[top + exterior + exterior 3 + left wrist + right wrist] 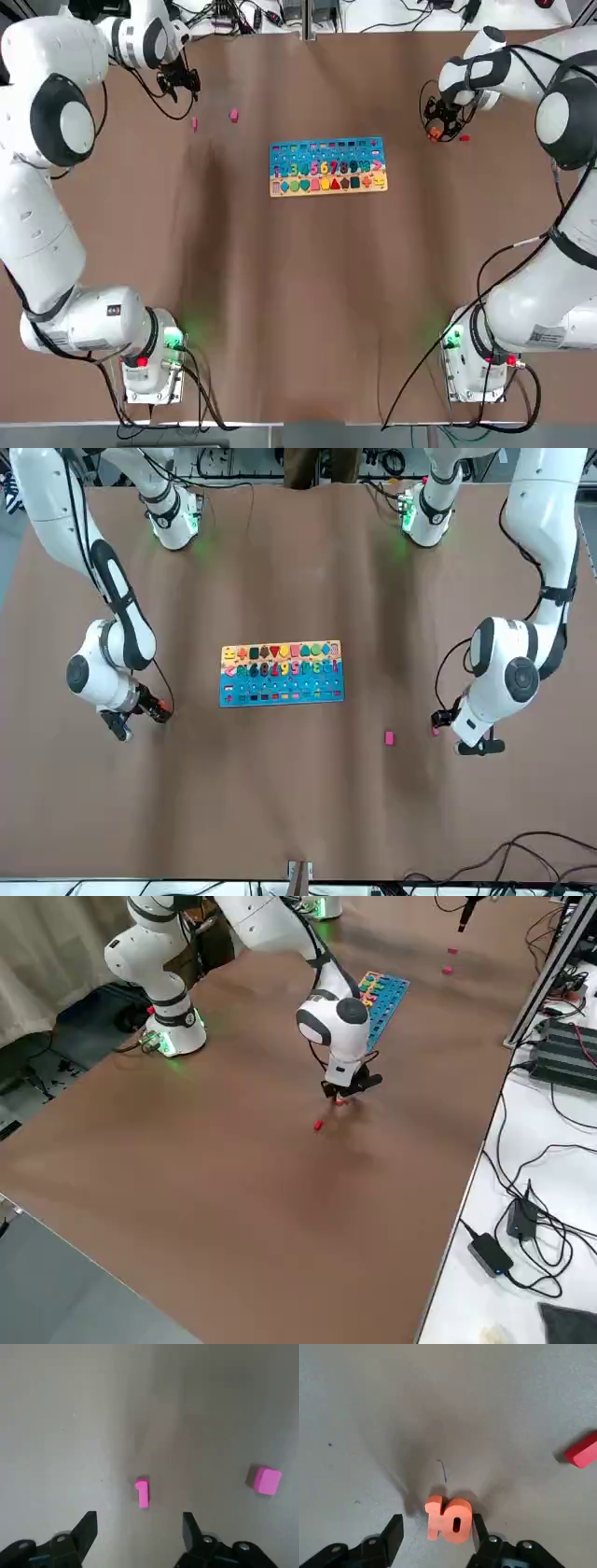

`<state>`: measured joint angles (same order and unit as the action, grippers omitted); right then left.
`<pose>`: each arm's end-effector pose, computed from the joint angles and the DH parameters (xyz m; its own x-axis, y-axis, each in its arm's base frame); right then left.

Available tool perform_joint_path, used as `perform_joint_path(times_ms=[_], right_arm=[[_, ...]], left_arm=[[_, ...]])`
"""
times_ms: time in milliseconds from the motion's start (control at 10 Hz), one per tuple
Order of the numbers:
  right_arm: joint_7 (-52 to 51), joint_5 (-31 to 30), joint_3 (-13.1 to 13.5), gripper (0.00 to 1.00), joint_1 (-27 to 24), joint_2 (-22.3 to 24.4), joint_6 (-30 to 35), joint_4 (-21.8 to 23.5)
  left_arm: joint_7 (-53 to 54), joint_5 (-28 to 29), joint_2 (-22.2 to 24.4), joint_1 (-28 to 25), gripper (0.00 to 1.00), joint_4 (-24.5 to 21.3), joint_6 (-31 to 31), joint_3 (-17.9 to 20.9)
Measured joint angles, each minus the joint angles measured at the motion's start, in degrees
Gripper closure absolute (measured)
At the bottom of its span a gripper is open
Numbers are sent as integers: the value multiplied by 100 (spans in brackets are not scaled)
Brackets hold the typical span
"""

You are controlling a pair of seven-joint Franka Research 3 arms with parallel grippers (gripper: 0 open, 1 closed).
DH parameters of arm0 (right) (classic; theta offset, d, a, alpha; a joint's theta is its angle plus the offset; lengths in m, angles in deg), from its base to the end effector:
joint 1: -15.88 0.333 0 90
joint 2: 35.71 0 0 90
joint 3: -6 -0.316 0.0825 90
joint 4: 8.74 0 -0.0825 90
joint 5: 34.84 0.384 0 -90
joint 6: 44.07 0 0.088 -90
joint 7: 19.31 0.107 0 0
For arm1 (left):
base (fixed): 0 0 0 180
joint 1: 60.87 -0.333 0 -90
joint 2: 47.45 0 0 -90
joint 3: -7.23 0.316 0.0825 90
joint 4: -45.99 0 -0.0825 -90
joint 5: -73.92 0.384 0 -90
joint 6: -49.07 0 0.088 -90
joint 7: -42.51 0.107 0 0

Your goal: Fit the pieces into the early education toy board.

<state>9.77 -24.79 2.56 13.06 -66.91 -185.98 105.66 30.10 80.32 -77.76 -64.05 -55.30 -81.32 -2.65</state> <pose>0.6003 0.0055 0.1784 0.7948 -0.5932 -0.1280 -0.6043 -0.7931 -0.0767 0.6557 -0.0647 0.2665 0.9987 0.0493 -0.0116 0.0493 -0.9988 0.0000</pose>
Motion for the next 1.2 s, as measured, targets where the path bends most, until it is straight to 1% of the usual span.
perform_joint_path(times_ms=[300, 700, 800, 1000, 1100, 1200], right_arm=[[20, 0, 2, 36, 43, 7, 0, 1], [20, 0, 8, 43, 60, 7, 0, 13], [20, 0, 9, 44, 62, 7, 1, 16], [20, 0, 9, 47, 64, 7, 11, 22], [20, 0, 9, 51, 66, 7, 11, 22], [18, 0, 10, 52, 66, 7, 13, 23]], left_arm=[[-109, 0, -85, 13, 22, -2, -9, 0], [-127, 0, -135, 24, 21, -2, -9, -2], [-127, 0, -136, 24, 21, -5, -9, -2], [-128, 0, -140, 24, 22, -54, -23, -2], [-128, 0, -142, 24, 22, -125, -131, -2], [-128, 0, -144, 24, 22, -219, -274, -2]])
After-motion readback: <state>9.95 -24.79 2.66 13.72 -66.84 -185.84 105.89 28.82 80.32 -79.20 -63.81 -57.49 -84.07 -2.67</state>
